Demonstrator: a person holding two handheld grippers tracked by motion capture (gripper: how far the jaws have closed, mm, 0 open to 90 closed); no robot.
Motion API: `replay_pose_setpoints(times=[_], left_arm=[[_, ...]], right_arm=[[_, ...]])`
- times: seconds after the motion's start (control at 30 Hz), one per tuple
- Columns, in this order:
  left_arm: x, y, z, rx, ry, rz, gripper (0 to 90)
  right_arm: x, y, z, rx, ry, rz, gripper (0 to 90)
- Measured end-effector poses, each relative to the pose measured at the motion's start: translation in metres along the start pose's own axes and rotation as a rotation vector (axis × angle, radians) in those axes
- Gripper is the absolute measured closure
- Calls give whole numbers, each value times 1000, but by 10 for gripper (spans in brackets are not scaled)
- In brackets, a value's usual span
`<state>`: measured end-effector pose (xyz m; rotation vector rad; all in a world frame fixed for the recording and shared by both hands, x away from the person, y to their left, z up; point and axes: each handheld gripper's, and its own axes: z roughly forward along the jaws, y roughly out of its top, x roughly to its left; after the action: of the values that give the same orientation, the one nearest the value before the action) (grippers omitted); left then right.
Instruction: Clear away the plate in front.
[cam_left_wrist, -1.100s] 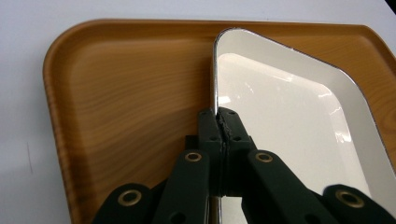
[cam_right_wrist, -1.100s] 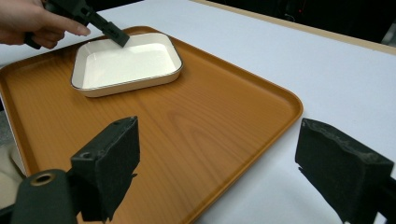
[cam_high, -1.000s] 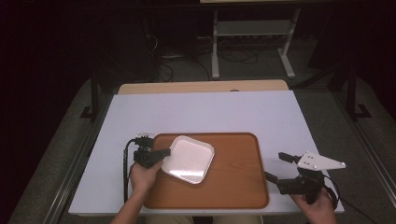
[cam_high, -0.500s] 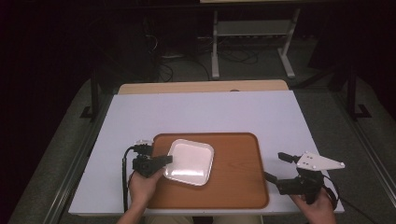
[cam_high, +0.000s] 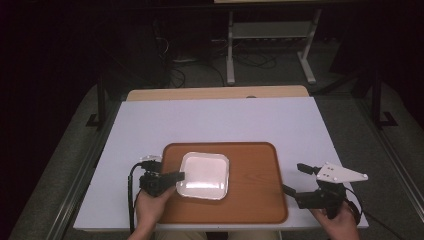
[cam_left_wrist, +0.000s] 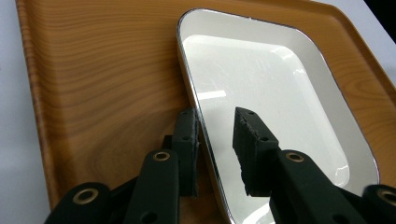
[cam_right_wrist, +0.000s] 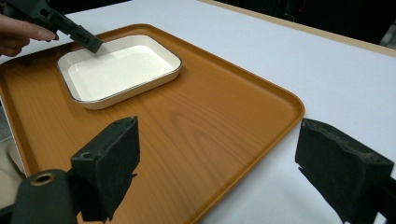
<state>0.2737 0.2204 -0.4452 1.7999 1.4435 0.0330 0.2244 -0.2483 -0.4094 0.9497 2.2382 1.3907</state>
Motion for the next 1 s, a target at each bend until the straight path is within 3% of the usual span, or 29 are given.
replay_pose_setpoints(times=[1.0], left_arm=[[-12,-11,3,8,-45,13,705]], right_arm=[[0,0,0,5,1,-2,131]])
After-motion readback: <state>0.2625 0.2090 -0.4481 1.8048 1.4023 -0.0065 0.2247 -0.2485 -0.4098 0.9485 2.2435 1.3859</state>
